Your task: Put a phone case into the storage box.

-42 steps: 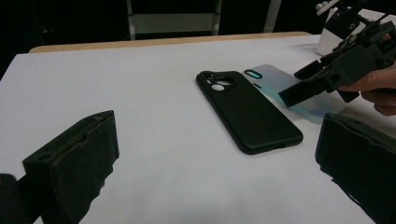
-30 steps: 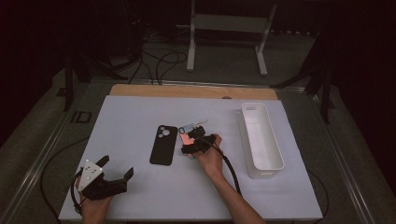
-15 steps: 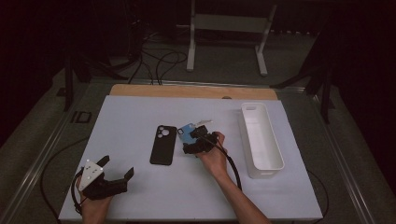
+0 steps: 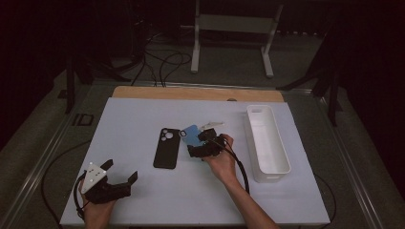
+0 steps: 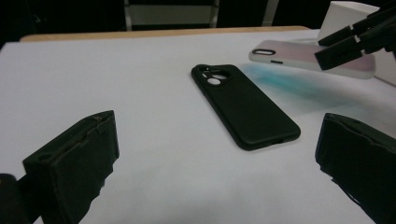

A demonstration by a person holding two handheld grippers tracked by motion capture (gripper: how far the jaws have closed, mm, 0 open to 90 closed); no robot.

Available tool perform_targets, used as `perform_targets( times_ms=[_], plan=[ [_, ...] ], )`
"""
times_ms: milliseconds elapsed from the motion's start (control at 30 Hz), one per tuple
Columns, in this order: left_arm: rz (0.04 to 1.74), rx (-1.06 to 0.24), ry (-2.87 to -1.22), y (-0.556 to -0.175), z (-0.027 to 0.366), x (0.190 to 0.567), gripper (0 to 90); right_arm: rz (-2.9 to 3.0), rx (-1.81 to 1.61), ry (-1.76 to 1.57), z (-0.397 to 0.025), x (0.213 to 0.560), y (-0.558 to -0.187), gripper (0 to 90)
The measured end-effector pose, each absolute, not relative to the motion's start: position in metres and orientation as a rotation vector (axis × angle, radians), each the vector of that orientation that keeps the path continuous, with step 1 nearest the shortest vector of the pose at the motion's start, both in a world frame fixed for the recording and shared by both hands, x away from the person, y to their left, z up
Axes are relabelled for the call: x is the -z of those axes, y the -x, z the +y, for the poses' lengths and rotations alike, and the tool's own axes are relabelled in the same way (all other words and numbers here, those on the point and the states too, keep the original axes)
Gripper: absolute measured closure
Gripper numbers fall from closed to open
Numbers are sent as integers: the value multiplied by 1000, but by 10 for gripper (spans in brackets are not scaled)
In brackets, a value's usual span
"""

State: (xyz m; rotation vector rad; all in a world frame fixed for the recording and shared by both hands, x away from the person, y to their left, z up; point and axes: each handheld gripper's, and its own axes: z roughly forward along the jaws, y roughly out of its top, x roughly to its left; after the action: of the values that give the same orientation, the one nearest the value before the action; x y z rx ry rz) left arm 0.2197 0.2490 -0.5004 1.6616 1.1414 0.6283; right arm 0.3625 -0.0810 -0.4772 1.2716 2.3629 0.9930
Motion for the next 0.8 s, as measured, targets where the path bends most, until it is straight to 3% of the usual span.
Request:
perform_targets(
  times_ms=[467, 800],
  plan=[
    [1122, -420, -1650, -239, 224, 489, 0, 2360, -1115, -1228, -85, 461, -347, 167],
    [1138, -277, -1623, -273, 203, 482, 9, 2373, -1163, -1173, -81, 453, -336, 167]
  ],
)
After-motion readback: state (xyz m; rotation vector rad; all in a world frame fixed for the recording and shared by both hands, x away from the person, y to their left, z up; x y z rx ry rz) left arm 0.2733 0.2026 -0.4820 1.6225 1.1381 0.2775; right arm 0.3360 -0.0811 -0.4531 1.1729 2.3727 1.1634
